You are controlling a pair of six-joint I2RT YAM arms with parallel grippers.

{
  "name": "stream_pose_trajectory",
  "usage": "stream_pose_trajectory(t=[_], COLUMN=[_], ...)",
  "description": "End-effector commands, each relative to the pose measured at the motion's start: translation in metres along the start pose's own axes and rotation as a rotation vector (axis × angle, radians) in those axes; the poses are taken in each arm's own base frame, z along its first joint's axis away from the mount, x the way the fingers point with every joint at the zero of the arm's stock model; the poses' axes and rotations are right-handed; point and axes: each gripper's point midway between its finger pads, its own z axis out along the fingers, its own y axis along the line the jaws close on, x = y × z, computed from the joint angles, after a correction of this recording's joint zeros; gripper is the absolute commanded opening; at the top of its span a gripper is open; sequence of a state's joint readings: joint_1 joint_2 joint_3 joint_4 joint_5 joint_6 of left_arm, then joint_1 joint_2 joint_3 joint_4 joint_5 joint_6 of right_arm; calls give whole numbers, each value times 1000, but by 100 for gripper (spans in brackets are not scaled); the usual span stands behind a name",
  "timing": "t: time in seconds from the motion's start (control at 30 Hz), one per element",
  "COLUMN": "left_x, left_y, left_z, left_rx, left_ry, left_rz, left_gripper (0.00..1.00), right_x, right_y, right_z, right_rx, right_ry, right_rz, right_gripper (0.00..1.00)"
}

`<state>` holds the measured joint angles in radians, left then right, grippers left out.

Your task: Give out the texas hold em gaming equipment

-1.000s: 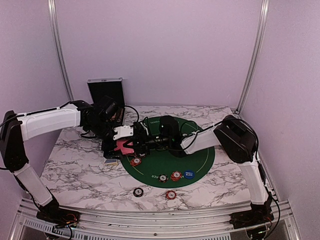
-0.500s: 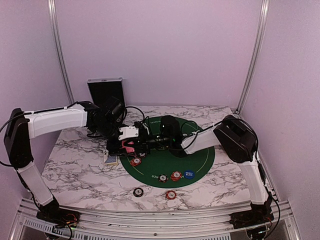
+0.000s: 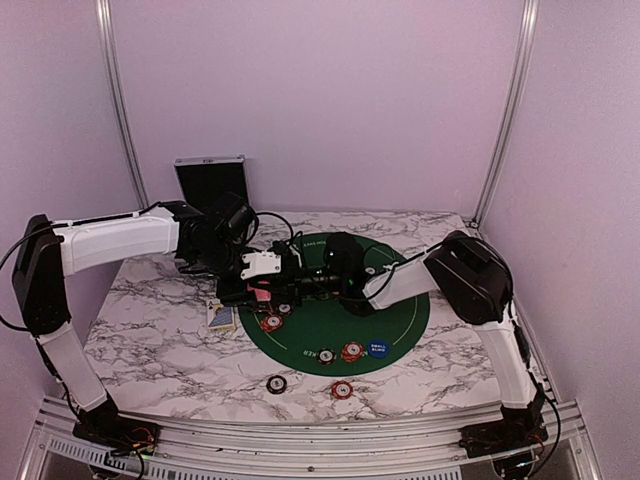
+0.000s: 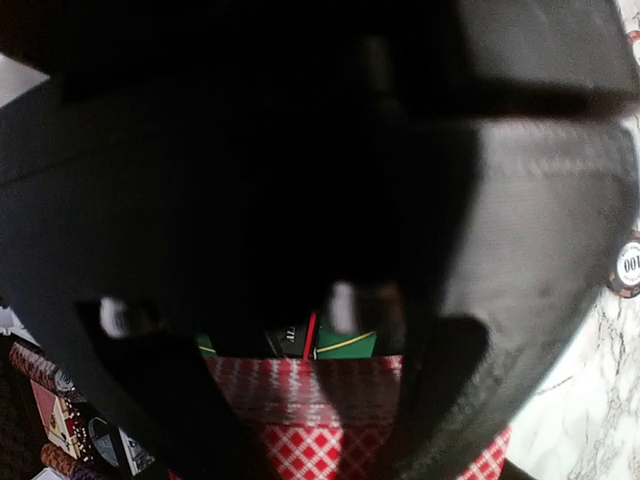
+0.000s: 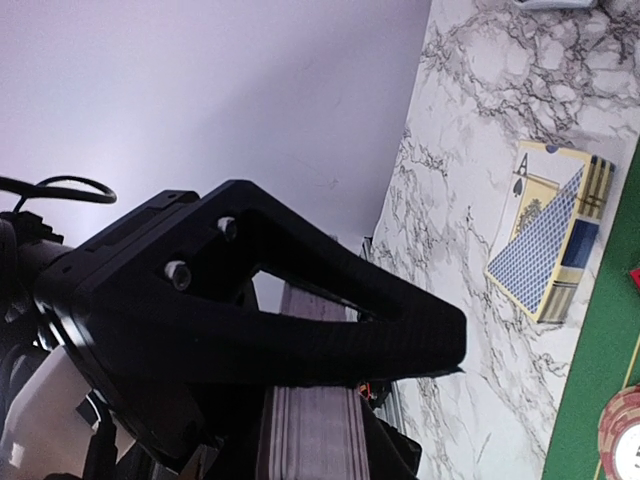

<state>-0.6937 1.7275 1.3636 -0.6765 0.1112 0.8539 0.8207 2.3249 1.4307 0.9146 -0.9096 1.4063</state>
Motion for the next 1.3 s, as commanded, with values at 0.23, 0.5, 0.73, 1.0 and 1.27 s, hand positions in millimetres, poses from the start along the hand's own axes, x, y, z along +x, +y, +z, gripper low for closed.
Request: stream_pose_trajectory(t=[0.23, 0.5, 0.73, 1.0, 1.27], left_x=[-11, -4, 9, 3, -7], left_y=[4, 0, -8, -4, 5], left_z=[1, 1, -3, 0, -5], left_rx=[-11, -4, 4, 25, 2], left_ry=[15, 48, 67, 39, 12], left_rz=[47, 47, 80, 73, 72], left_gripper=[32, 72, 95, 88, 67], right_x=[2, 3, 5, 6, 4], right_y=[10, 8, 8, 10, -12], right_z=[5, 1, -3, -3, -4], right_rx=[-55, -50, -52, -56, 62], right_ry=[17, 7, 1, 6, -4], right_rz=[-42, -33, -28, -28, -23], right_gripper=[36, 0, 0, 0, 1])
